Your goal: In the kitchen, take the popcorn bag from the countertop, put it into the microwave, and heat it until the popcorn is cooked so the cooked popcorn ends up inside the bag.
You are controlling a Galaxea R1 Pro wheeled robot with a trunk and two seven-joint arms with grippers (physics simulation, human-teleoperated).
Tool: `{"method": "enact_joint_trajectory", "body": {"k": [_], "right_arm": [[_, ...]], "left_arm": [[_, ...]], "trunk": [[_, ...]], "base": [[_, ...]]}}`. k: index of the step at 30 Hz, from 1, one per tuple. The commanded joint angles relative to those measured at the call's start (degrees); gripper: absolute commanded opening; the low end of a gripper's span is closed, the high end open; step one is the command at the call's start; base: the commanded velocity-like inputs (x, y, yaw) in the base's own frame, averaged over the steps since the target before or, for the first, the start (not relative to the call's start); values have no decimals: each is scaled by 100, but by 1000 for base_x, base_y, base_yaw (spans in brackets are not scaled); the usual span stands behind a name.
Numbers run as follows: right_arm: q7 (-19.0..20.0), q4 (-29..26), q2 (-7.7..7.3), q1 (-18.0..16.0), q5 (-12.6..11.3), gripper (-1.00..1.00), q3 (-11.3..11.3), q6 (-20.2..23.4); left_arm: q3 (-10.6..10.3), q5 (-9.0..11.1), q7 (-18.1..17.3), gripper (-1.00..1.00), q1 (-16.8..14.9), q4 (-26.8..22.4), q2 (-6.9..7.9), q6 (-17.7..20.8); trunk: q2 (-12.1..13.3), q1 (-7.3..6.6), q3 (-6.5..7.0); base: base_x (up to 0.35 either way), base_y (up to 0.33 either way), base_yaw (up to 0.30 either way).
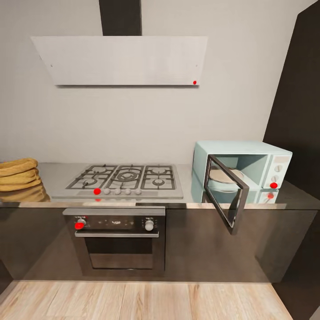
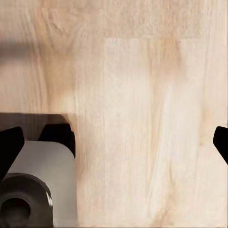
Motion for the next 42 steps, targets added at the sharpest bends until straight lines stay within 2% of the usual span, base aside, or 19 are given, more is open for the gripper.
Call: {"method": "enact_joint_trajectory", "body": {"k": [1,5,7,9,11,14,16,19,21,23,28,30,32,33,34,38,42], "right_arm": [[-39,24,82,150,36,100,-54,-145],[-170,31,196,314,32,100,-50,-283],[-228,32,411,336,38,100,-47,-307],[-348,32,533,340,52,100,-43,-311],[-457,32,599,342,201,100,-24,-307],[-499,32,657,343,626,100,-7,-301],[-516,32,868,343,796,100,-13,-249],[-614,28,1275,343,848,100,-14,-76],[-840,24,1452,344,840,100,-35,-67],[-980,14,1476,344,813,100,-60,-143],[-1041,-27,1453,344,796,100,-73,-208],[-1050,-29,1452,344,796,100,-73,-208],[-1061,-30,1455,344,783,100,-73,-202],[-1086,-30,1459,344,779,100,-66,-205],[-1114,-30,1455,344,778,100,-65,-211],[-1125,-30,1452,344,778,100,-64,-223],[-1126,-30,1452,344,778,100,-59,-225]], "left_arm": [[7,27,6,100,1,-4,0,-11],[7,32,33,100,1,-4,-5,-11],[12,38,57,100,1,2,-9,-15],[11,38,61,100,1,7,-15,-13],[8,38,65,100,1,11,-20,-12],[14,40,71,100,1,13,-17,-11],[15,38,71,100,1,11,-17,-11],[16,38,72,100,1,6,-16,-11],[19,38,71,100,1,5,-15,-11],[23,38,73,100,1,5,-14,-11],[25,34,73,100,1,2,-24,-41],[25,43,95,100,1,6,-25,-196],[21,129,264,100,1,12,-25,-343],[12,180,396,100,1,17,-44,-380],[3,198,434,100,1,21,-124,-401],[-9,212,450,100,1,112,-170,-743],[-10,200,451,100,1,156,-174,-817]], "trunk": [[-3,0,-4],[-3,0,-4],[-3,0,-4],[-3,0,-4],[-3,0,-4],[-3,0,-4],[-3,0,-7],[-3,0,-12],[-3,0,-14],[-3,0,-14],[-3,0,-14],[-3,0,-14],[-3,0,-14],[-3,0,-14],[-3,0,-14],[-3,0,-14],[-3,0,-14]], "base": [[0,0,0],[0,0,0],[0,0,67],[0,0,190],[0,0,245],[0,0,270],[0,0,291],[0,0,298],[0,0,299],[0,0,300],[0,0,300],[0,0,300],[0,0,300],[0,0,300],[0,0,300],[0,0,300],[0,0,300]]}}
